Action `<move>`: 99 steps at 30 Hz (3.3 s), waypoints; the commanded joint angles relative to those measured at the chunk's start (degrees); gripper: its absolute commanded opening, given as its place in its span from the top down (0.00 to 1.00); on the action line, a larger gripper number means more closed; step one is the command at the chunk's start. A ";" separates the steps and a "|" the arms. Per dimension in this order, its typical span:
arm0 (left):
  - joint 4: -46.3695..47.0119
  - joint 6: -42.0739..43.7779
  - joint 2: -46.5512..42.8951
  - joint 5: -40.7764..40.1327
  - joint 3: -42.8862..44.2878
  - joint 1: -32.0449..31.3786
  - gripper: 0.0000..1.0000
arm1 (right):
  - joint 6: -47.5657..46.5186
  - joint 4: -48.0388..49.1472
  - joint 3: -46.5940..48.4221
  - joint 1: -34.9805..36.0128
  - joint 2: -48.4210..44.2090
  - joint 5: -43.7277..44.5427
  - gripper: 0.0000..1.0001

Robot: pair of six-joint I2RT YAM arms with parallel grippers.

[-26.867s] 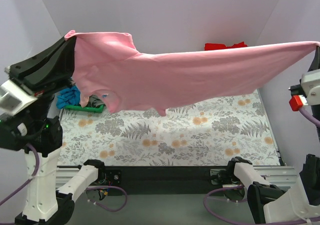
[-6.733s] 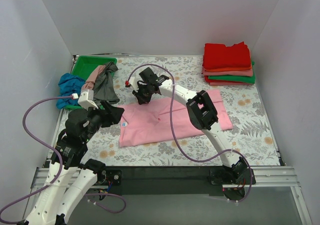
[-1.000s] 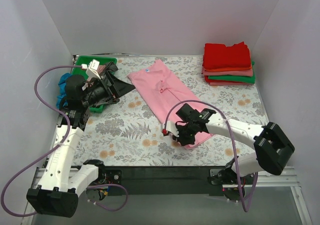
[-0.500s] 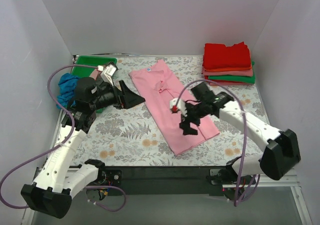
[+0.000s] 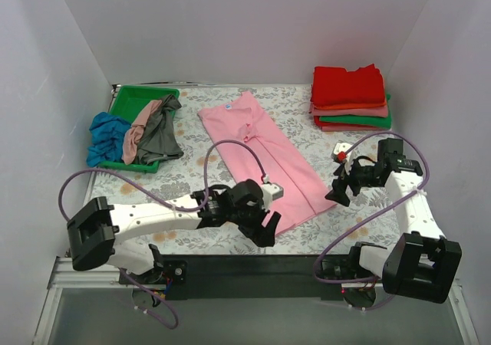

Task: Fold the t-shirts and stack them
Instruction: Fold the tshirt

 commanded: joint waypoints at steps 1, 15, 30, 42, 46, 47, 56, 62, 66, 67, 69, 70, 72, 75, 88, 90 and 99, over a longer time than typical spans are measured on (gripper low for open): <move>3.93 3.29 3.32 -14.48 1.63 -4.25 0.30 | -2.14 -2.45 -2.63 -1.13 1.62 -9.32 0.03; 8.94 13.58 10.63 -18.89 0.67 -11.03 0.30 | -1.43 -2.19 -3.60 -4.73 2.95 -11.53 0.02; 7.63 13.75 22.33 -29.71 9.11 -10.86 0.51 | -1.87 -2.63 -4.22 -5.08 2.42 -12.05 0.02; 4.81 12.88 12.30 -24.60 8.58 -10.86 0.64 | -1.79 -2.54 -4.13 -5.17 2.68 -12.32 0.01; 4.64 15.33 15.19 -27.14 10.24 -10.86 0.55 | -1.61 -2.54 -4.04 -5.17 2.95 -12.32 0.02; 4.64 15.95 17.03 -27.50 10.60 -10.77 0.54 | -1.61 -2.54 -4.04 -5.17 2.95 -12.32 0.02; 4.64 20.17 25.22 -26.46 14.29 -8.31 0.55 | -1.43 -2.45 -4.13 -5.43 3.74 -12.14 0.01; 4.72 20.17 27.59 -23.82 14.03 -8.05 0.56 | -1.43 -2.63 -4.04 -5.44 3.82 -12.14 0.01; 4.81 18.95 27.77 -22.58 12.80 -8.05 0.56 | -1.43 -2.54 -4.13 -5.44 3.74 -12.05 0.02; 4.90 18.77 27.68 -22.58 12.54 -8.13 0.56 | -1.43 -2.45 -4.13 -5.44 3.82 -12.05 0.02; 4.90 18.33 26.72 -22.67 12.54 -8.05 0.56 | -1.43 -2.54 -4.04 -5.52 3.91 -12.06 0.02; 4.90 18.24 26.45 -23.02 12.54 -8.05 0.55 | -1.43 -2.54 -4.04 -5.52 3.91 -12.05 0.02; 4.72 17.89 25.23 -23.37 12.80 -8.05 0.55 | -1.43 -2.54 -4.04 -5.52 3.83 -12.05 0.01; 3.41 17.27 24.35 -23.55 14.12 -8.13 0.54 | -1.43 -2.54 -4.13 -5.52 4.09 -12.05 0.02; 2.09 15.16 24.87 -21.09 16.23 -8.13 0.53 | -1.52 -2.54 -4.13 -5.52 4.35 -12.14 0.02; 2.17 14.64 25.83 -21.00 16.14 -8.13 0.53 | -1.52 -2.63 -4.13 -5.52 4.44 -12.14 0.02; 2.00 14.02 29.79 -23.29 14.91 -8.31 0.61 | -1.70 -2.63 -4.22 -5.61 4.35 -12.23 0.01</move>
